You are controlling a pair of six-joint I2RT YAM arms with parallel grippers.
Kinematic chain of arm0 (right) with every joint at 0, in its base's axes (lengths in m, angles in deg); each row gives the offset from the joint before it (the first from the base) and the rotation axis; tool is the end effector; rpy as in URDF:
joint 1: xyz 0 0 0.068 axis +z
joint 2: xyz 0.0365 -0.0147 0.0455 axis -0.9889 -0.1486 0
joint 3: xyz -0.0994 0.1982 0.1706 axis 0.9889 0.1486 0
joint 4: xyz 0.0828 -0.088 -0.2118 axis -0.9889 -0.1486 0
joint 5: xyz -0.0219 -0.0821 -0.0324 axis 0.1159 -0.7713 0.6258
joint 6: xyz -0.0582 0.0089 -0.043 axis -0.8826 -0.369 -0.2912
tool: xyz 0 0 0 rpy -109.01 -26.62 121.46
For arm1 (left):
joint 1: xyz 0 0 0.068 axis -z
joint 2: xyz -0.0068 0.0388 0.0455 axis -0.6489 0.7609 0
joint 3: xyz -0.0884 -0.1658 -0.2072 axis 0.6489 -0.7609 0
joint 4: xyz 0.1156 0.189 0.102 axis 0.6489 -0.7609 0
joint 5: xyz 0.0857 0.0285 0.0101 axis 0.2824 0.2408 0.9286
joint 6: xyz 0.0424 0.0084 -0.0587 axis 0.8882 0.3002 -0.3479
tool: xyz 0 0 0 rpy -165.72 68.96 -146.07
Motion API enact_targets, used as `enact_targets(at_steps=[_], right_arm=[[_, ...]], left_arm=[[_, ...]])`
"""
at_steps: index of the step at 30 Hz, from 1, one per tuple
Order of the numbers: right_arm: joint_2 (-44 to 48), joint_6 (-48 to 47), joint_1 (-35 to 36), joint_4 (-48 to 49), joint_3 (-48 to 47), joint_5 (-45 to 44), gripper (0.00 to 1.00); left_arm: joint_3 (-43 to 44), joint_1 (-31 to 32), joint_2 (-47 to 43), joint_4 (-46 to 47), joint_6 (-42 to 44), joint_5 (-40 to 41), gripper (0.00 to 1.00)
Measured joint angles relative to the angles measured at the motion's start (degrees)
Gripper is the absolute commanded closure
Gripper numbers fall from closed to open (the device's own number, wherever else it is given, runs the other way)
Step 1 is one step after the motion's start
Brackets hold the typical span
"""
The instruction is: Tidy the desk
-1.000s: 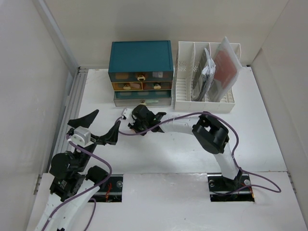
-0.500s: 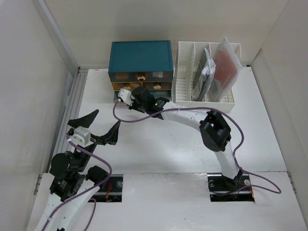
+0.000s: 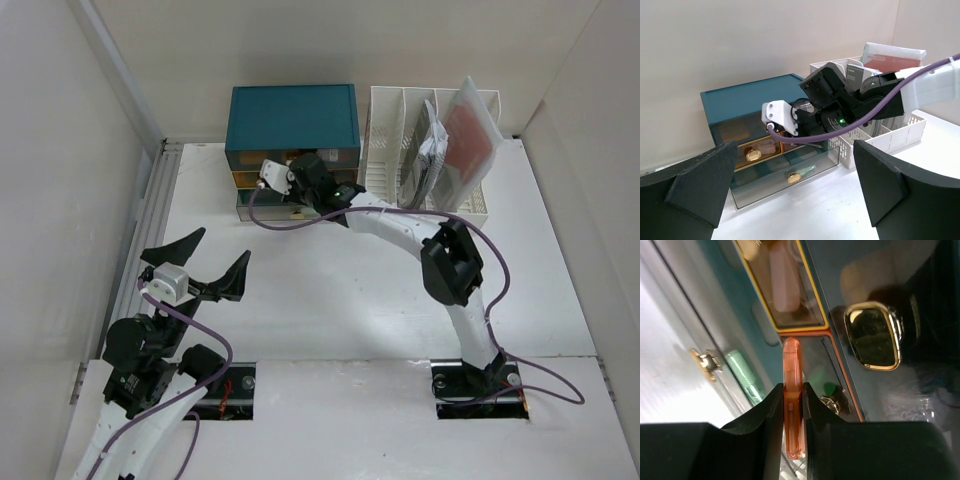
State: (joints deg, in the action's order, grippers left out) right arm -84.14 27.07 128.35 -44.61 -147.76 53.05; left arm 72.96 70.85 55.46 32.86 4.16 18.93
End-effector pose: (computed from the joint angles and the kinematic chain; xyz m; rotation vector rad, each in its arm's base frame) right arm 0.3628 0.3646 0.2647 -1.3671 1.6208 -0.2259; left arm 0.0325 -0.0208 0.3650 0.3645 1.0164 -0.3869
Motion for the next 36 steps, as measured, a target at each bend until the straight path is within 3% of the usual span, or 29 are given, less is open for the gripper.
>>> enact_targets(at_steps=[7,8,9,18,20,22,36], right_arm=[[-1.75,-0.68,-3.08,-2.03,-0.59,1.86,0.76],[-1.99,-0.66,-3.43,-2.54,-0.9,2.45,0.66],[-2.29,-0.5,-3.63,-2.89,-1.16,3.04,0.63],[-3.15,0.17,-3.74,-4.83,-1.92,6.32,0.57],[-3.13,0.63,-3.78,-4.98,-1.99,7.28,0.71],[-2.99,1.11,-3.78,-5.2,-1.99,8.94,0.98],[-2.14,0.61,-3.8,-14.88,-2.84,28.46,1.0]], left_arm=[[0.0,0.0,0.0,0.0,0.0,0.0,0.0],[0.0,0.0,0.0,0.0,0.0,0.0,0.0],[0.0,0.0,0.0,0.0,0.0,0.0,0.0],[0.0,0.0,0.0,0.0,0.0,0.0,0.0],[0.0,0.0,0.0,0.0,0.0,0.0,0.0],[0.0,0.0,0.0,0.0,0.0,0.0,0.0],[0.0,0.0,0.0,0.0,0.0,0.0,0.0]])
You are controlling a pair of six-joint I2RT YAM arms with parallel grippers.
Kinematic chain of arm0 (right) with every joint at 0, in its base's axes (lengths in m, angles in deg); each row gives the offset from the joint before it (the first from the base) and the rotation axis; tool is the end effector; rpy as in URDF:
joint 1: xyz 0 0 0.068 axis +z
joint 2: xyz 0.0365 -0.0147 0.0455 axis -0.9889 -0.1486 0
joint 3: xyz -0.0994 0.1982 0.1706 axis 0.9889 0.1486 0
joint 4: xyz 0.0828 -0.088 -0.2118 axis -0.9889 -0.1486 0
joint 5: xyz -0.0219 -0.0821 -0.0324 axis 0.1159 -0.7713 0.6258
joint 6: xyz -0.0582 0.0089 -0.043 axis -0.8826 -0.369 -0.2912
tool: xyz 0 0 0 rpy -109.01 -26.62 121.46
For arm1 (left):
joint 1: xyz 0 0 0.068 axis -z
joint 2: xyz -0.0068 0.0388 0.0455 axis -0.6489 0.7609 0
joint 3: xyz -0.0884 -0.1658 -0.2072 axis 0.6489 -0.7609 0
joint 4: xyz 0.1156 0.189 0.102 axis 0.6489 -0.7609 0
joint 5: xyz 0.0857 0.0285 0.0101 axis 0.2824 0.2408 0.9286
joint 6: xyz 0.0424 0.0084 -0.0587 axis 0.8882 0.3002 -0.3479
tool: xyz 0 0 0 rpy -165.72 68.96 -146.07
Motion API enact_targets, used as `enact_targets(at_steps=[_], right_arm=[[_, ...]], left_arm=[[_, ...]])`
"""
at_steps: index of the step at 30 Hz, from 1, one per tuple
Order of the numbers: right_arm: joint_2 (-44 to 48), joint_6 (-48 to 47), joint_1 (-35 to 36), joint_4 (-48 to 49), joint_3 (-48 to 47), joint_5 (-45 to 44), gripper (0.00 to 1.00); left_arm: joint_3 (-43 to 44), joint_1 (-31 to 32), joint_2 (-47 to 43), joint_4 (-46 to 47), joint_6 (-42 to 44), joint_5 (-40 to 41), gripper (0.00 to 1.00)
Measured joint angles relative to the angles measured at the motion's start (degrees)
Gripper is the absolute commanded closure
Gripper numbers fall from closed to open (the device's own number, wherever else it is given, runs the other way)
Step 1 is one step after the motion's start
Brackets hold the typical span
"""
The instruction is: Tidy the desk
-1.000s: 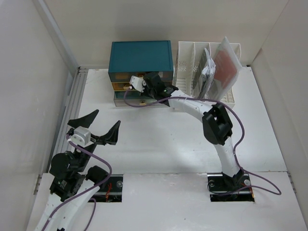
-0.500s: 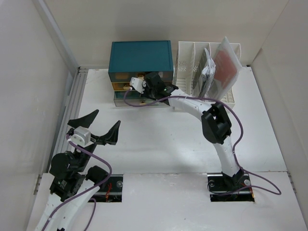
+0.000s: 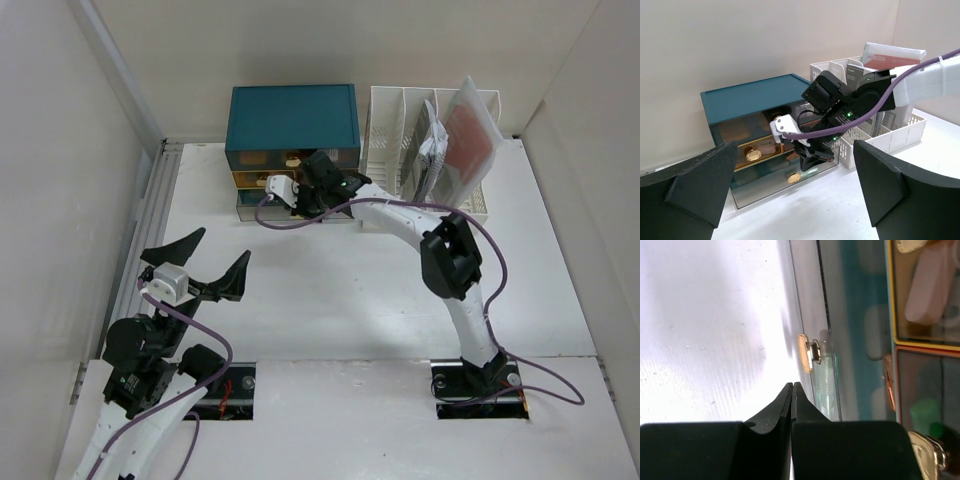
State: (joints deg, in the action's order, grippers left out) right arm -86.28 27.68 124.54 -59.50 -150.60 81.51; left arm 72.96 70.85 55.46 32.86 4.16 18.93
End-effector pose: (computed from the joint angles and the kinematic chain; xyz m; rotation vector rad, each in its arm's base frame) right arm 0.3571 0.3533 0.2362 -1.6715 1.6838 0.2955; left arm 0.0325 -0.0208 0.3650 0.3645 1.0164 -0.3869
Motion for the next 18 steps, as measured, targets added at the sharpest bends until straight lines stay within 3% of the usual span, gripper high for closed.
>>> enact_targets(at_steps=[5,18], right_arm=[[-2.08,1.01,0.0,-0.46,-1.31,-1.4,1.0],[-5.38,11.47,0.09,11.37,-0.66,-29.62,1.0]], left_arm=[[0.0,0.0,0.0,0.0,0.0,0.0,0.0],[0.0,0.0,0.0,0.0,0.0,0.0,0.0]])
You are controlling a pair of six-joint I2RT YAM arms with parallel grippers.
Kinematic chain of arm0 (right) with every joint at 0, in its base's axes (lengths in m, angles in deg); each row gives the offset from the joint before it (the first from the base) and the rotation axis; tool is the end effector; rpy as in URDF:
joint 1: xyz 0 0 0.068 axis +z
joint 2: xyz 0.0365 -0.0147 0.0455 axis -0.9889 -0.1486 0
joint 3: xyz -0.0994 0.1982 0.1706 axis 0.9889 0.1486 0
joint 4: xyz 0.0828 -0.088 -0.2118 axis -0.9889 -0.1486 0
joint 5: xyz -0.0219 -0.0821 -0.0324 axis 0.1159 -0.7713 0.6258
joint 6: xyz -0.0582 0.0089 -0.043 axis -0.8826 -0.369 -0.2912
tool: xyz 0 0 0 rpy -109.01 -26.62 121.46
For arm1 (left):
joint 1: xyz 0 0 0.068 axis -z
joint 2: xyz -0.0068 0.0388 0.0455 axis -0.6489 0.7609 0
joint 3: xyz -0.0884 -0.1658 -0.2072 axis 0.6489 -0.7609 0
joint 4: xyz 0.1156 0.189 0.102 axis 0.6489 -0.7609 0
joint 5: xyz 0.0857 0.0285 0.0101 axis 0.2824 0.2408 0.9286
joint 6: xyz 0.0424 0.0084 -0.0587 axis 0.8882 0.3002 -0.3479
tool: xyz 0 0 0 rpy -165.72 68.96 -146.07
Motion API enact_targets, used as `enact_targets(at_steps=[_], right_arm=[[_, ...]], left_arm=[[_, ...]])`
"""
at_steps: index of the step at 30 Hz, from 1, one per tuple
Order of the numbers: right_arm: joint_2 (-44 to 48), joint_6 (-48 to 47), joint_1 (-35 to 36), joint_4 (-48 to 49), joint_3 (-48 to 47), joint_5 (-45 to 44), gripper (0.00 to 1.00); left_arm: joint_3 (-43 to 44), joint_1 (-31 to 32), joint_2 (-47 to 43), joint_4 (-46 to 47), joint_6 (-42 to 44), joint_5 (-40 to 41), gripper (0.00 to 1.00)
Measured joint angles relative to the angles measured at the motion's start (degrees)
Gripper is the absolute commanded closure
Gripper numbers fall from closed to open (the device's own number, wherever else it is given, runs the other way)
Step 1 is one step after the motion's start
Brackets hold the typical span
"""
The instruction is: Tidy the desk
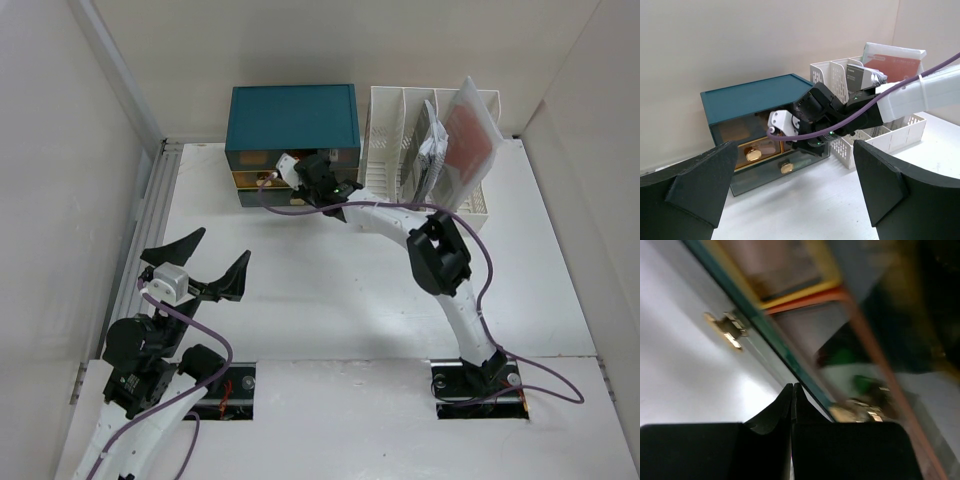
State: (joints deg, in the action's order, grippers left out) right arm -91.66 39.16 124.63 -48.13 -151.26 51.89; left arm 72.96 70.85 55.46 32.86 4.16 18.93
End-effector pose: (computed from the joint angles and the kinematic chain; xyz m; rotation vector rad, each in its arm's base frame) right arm 0.3989 0.3511 0.2131 -1.2063 1.8870 -0.1920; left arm 0.0325 -0.0208 0.3650 0.3645 1.0164 -0.3869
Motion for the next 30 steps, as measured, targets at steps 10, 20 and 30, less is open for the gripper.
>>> enact_targets(at_steps=[10,20,30], right_arm=[[-0.81,1.64,0.44,4.5,0.02,-9.03,1.0],[2.82,1.14,0.07,6.51,5.97,-3.65,1.0],[4.48,-1.62,-0.35,-1.46,2.25,9.88,1.0]], left_arm=[[0.0,0.0,0.0,0.0,0.0,0.0,0.0],[0.0,0.0,0.0,0.0,0.0,0.02,0.0],[0.0,0.0,0.0,0.0,0.0,0.02,0.0]])
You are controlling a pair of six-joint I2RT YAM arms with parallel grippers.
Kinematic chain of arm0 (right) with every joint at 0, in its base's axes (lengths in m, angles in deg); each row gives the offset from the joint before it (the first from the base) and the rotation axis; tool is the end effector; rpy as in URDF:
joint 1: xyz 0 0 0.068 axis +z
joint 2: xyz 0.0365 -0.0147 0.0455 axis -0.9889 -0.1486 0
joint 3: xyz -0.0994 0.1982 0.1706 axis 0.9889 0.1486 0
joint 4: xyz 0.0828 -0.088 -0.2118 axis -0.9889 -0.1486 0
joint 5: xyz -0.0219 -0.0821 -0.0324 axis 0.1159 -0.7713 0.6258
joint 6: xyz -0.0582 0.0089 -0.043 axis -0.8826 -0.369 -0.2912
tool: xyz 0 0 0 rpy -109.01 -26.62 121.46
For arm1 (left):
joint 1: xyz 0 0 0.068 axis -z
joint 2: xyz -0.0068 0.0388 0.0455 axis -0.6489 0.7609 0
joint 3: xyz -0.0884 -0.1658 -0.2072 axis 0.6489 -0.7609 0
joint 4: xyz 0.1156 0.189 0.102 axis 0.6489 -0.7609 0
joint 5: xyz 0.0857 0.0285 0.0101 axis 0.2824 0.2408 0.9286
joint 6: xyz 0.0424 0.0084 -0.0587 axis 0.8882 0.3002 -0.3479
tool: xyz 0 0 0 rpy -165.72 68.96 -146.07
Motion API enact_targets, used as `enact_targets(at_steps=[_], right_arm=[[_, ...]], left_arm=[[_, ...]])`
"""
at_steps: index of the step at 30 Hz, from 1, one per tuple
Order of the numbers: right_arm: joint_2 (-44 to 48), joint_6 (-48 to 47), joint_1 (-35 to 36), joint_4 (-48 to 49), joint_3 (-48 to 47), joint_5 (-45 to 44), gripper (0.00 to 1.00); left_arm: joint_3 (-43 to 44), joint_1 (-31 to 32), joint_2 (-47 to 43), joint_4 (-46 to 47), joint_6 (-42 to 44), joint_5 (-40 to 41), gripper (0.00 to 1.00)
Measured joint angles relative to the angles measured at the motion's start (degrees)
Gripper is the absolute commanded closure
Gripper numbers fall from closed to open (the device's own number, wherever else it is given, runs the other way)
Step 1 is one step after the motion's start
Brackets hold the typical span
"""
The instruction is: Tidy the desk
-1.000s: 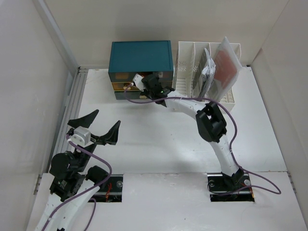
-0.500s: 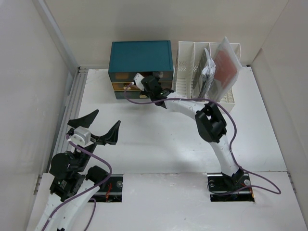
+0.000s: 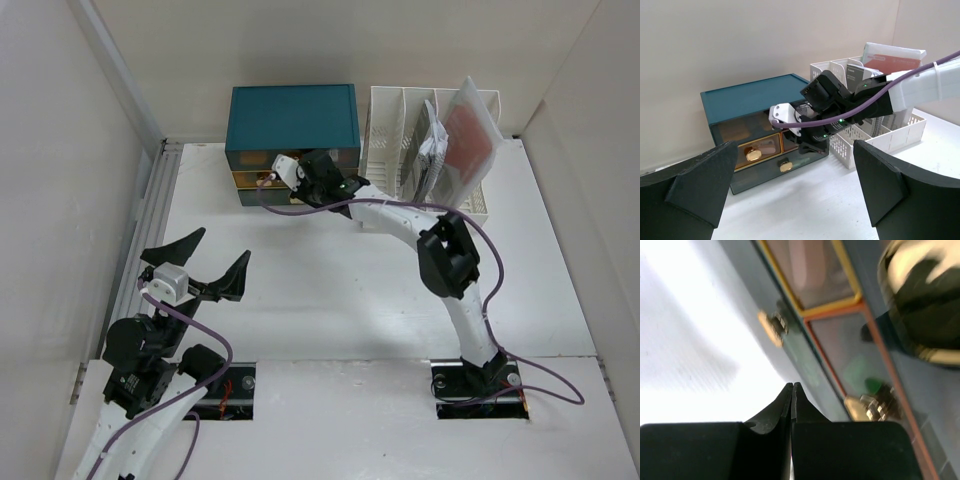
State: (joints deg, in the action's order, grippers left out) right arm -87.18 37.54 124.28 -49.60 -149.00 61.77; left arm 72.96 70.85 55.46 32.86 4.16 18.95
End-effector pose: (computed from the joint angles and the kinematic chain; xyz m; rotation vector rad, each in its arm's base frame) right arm 0.3844 0.3472 0.2354 -1.3060 1.8288 -0.0151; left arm 0.0325 -0.0208 0.3650 0.3642 1.0165 -0.3867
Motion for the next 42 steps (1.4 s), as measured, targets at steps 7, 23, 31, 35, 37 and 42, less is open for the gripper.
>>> enact_targets(at_steps=[7,23,31,35,37,42], right_arm=[[-3.76,0.02,0.0,0.24,-2.29,-2.21,1.0],[-6.62,-0.24,0.85,5.4,-1.36,-12.13,1.0],[-6.75,-0.66,1.4,8.02,-0.74,-16.13,1.0],[-7.06,-0.66,1.7,9.94,-0.2,-18.51,1.0],[-7.19,-0.66,1.86,10.97,0.2,-19.93,1.0],[-7.61,-0.63,2.03,13.4,0.96,-22.23,1.0]], left_arm=[[0.0,0.0,0.0,0.0,0.0,0.22,0.0],[0.0,0.0,0.0,0.0,0.0,0.39,0.0],[0.0,0.0,0.0,0.0,0.0,0.39,0.0],[0.0,0.0,0.0,0.0,0.0,0.39,0.0],[0.0,0.0,0.0,0.0,0.0,0.39,0.0],[0.0,0.0,0.02,0.0,0.0,0.39,0.0]])
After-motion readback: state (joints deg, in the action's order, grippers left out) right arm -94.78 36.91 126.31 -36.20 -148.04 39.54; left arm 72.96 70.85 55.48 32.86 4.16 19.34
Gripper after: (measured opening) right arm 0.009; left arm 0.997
